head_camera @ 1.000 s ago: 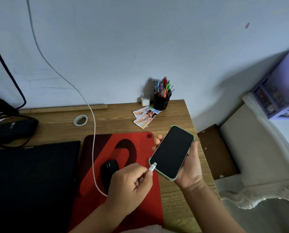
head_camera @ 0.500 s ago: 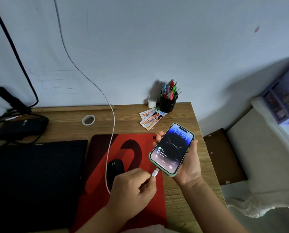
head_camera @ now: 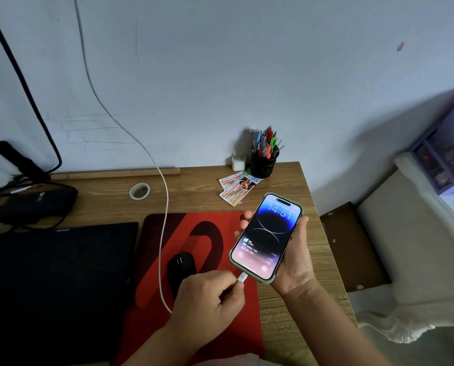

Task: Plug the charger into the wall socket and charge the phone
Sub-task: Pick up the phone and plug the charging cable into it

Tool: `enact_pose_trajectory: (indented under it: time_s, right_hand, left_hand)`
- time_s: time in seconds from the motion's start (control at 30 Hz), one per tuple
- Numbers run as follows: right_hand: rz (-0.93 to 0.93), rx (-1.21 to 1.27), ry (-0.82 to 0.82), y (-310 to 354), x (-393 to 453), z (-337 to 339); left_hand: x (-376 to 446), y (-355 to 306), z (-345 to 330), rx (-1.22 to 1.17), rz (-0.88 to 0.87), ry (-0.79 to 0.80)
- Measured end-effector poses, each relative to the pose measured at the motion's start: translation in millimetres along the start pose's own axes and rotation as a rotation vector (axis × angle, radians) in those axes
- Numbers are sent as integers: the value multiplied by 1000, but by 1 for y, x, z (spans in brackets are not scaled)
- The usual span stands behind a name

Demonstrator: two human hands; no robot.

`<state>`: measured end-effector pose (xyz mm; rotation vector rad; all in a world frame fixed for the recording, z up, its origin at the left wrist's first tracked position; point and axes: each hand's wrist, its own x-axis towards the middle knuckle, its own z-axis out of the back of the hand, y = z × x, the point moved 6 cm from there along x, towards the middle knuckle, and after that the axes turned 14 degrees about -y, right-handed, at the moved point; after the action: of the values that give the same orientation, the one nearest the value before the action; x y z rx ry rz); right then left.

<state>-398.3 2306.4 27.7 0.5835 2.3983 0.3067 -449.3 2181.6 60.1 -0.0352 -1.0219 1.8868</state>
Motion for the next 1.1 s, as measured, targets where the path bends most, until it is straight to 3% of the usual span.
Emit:
enact_pose_trajectory:
  time_s: [0.6, 0.93, 1.1]
  right_hand:
    - [-17, 20, -48, 2, -7, -14]
    - [27, -80, 59, 4, -13, -28]
    - [0, -184, 182, 3, -22, -40]
  left_hand:
    - [10, -22, 4, 57, -23, -31]
    - [7, -17, 4, 12, -54, 45]
    - [9, -5, 9, -186, 6, 57]
